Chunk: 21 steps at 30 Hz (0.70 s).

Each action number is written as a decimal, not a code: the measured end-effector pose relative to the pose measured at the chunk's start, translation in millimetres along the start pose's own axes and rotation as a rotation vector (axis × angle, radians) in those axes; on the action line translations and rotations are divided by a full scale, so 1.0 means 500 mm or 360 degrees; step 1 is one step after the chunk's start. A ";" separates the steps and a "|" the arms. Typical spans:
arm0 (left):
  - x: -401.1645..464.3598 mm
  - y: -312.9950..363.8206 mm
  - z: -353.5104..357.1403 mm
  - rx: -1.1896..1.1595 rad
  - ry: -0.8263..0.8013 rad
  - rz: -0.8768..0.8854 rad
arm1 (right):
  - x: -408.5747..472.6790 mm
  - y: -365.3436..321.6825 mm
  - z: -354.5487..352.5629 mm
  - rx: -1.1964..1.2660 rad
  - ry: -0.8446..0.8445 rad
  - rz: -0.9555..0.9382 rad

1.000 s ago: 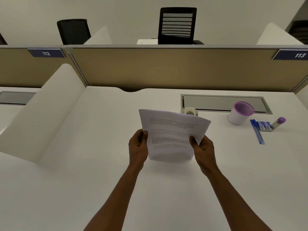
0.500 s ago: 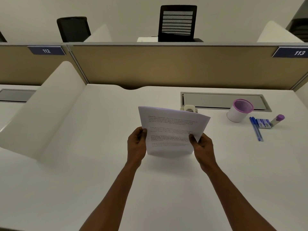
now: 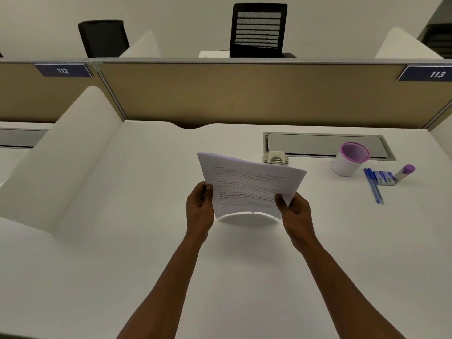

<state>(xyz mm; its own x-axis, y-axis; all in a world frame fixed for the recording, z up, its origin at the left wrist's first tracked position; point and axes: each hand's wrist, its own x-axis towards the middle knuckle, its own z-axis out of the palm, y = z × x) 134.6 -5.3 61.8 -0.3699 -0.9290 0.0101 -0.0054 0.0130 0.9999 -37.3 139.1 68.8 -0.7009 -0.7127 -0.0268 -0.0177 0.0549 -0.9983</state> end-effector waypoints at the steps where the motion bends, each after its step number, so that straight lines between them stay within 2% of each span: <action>1: 0.000 -0.001 0.001 0.0004 0.0004 -0.0004 | 0.000 0.001 0.003 0.0002 -0.0007 0.0016; 12: 0.000 -0.003 0.000 0.0047 0.0018 0.0014 | 0.006 0.012 0.004 -0.0138 0.0018 0.0042; 21: -0.012 -0.012 0.001 -0.0019 -0.0015 0.0015 | -0.007 0.016 -0.002 -0.0088 0.0017 0.0048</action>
<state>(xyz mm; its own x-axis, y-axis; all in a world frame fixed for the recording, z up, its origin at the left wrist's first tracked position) 136.3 0.4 55.7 -0.3784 -0.9255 0.0194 0.0091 0.0173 0.9998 -35.6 142.5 60.9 -0.7092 -0.7028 -0.0560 -0.0354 0.1148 -0.9928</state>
